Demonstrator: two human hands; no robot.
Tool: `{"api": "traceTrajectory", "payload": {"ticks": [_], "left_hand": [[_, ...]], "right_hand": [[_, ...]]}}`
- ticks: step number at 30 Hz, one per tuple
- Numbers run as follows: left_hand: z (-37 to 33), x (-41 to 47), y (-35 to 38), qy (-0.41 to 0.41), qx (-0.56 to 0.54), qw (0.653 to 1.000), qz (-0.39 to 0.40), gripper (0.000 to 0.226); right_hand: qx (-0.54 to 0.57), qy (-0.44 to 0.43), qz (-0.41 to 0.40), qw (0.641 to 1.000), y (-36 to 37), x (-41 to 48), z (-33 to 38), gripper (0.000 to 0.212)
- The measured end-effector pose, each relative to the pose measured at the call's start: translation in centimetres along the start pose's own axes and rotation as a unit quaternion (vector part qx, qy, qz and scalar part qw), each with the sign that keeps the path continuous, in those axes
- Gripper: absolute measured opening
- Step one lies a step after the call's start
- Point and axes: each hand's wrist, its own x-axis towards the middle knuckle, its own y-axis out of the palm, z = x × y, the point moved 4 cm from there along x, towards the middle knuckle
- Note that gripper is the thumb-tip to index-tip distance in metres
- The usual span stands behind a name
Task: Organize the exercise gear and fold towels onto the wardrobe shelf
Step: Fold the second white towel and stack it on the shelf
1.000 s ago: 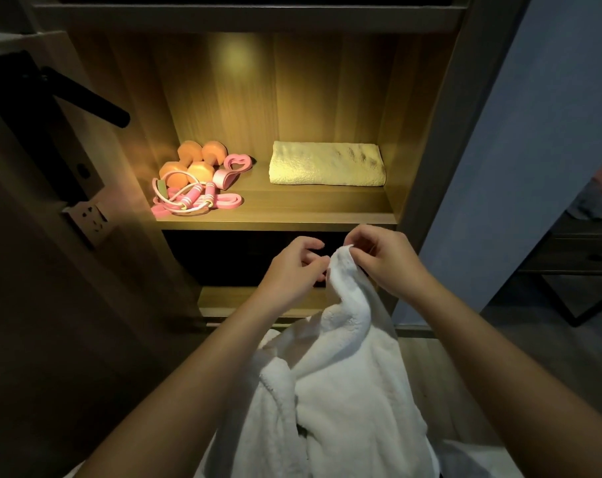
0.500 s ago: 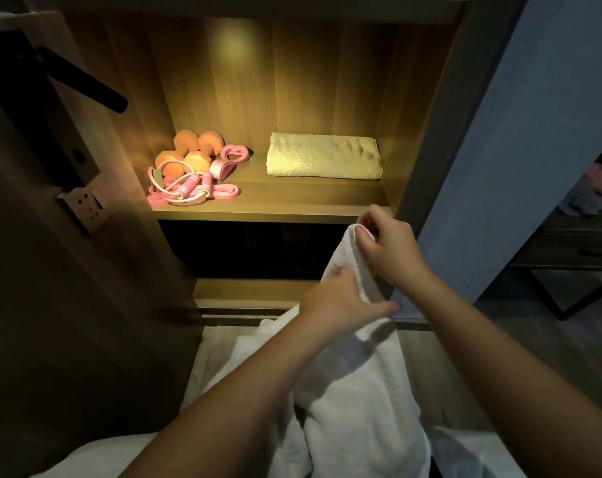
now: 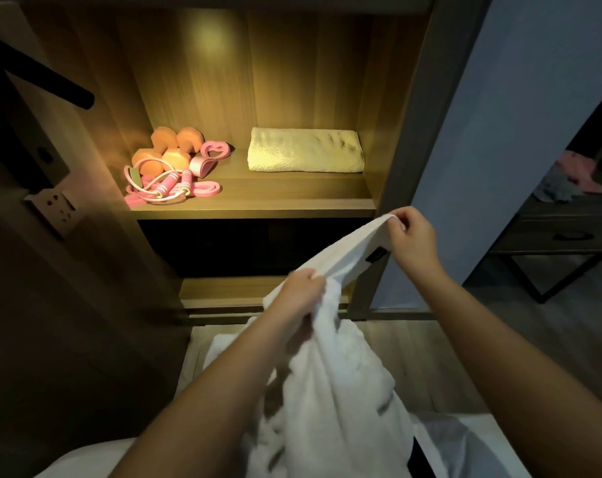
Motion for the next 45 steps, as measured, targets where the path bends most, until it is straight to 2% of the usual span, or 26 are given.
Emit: {"api": "traceTrajectory", "payload": {"ticks": [1, 4, 6, 9, 13, 15, 17, 18, 19, 20, 21, 22, 23, 25, 28, 31, 33, 35, 38, 40, 42, 45], "left_hand": [[-0.6, 0.2, -1.5, 0.014, 0.004, 1.0, -0.026, 0.018], [-1.5, 0.5, -4.6, 0.077, 0.141, 0.984, -0.079, 0.015], [-0.9, 0.3, -5.7, 0.087, 0.198, 0.97, -0.109, 0.008], [1.0, -0.1, -7.1, 0.064, 0.174, 0.97, -0.155, 0.008], [2.2, -0.8, -8.6, 0.054, 0.136, 0.972, -0.183, 0.01], [2.0, -1.3, -8.8, 0.065, 0.105, 0.978, -0.17, 0.012], [0.8, -1.6, -8.4, 0.084, 0.057, 0.986, -0.135, 0.02], [0.0, -1.9, -8.0, 0.097, 0.046, 0.987, -0.117, 0.021], [-1.1, -2.2, -7.5, 0.116, 0.042, 0.988, -0.095, 0.021], [-2.1, -2.4, -6.8, 0.138, 0.046, 0.987, -0.07, 0.019], [-3.0, -2.6, -6.2, 0.158, 0.062, 0.984, -0.048, 0.018], [-3.7, -2.8, -5.8, 0.173, 0.089, 0.98, -0.04, 0.018], [-4.2, -2.8, -5.7, 0.183, 0.117, 0.975, -0.051, 0.02], [-4.6, -2.6, -6.1, 0.189, 0.158, 0.964, -0.104, 0.024], [-3.1, -2.3, -6.6, 0.144, 0.239, 0.947, -0.161, 0.01], [-0.7, -2.0, -6.2, 0.072, 0.26, 0.954, -0.134, 0.009], [0.5, -1.8, -5.6, 0.044, 0.227, 0.969, -0.089, 0.013], [1.2, -1.5, -5.0, 0.013, 0.116, 0.992, -0.04, 0.01], [1.4, -1.1, -4.8, -0.032, -0.067, 0.997, -0.006, 0.021], [0.6, -1.1, -4.4, -0.028, -0.116, 0.992, 0.032, 0.026], [-0.1, -1.5, -3.7, -0.015, -0.141, 0.986, 0.086, 0.022], [0.3, -2.4, -2.8, -0.049, -0.194, 0.968, 0.152, 0.02]], "right_hand": [[0.028, 0.028, -0.008, 0.999, -0.1, 0.0, -0.5, 0.013], [0.106, 0.071, -0.035, 0.991, 0.3, -0.4, -0.5, 0.013], [0.165, 0.083, -0.068, 0.98, 0.2, -0.2, 0.5, 0.012], [0.209, 0.115, -0.102, 0.966, -0.5, 0.2, 1.0, 0.009], [0.258, 0.178, -0.098, 0.945, -1.0, -0.4, 0.3, 0.01], [0.234, 0.177, -0.086, 0.952, -1.5, -0.7, 0.5, 0.016], [0.181, 0.111, 0.0, 0.977, -1.3, -1.0, 1.7, 0.011], [0.151, 0.055, 0.083, 0.984, -0.7, -1.5, 2.7, 0.007], [0.11, -0.001, 0.184, 0.977, 0.1, -2.3, 3.8, 0.011], [0.052, -0.054, 0.278, 0.958, 1.1, -3.3, 4.6, 0.028], [0.0, -0.099, 0.346, 0.933, 2.0, -4.3, 5.2, 0.044], [-0.031, -0.132, 0.377, 0.916, 2.7, -4.9, 5.6, 0.047], [-0.032, -0.149, 0.382, 0.911, 3.1, -5.2, 6.0, 0.037], [-0.009, -0.142, 0.347, 0.927, 3.1, -5.1, 6.2, 0.014], [-0.039, -0.121, 0.275, 0.953, 2.5, -4.3, 5.5, 0.015], [-0.088, -0.09, 0.205, 0.971, 2.1, -3.5, 4.5, 0.017], [-0.116, -0.068, 0.189, 0.973, 2.0, -3.2, 4.1, 0.016], [-0.162, -0.077, 0.203, 0.963, 2.0, -3.1, 3.9, 0.006], [-0.154, -0.155, 0.273, 0.937, 2.2, -4.4, 4.6, 0.042], [-0.155, -0.21, 0.324, 0.909, 2.7, -5.7, 5.4, 0.055], [-0.186, -0.244, 0.333, 0.892, 3.4, -6.5, 5.6, 0.05], [-0.223, -0.221, 0.328, 0.891, 4.2, -6.5, 5.1, 0.018]]}}
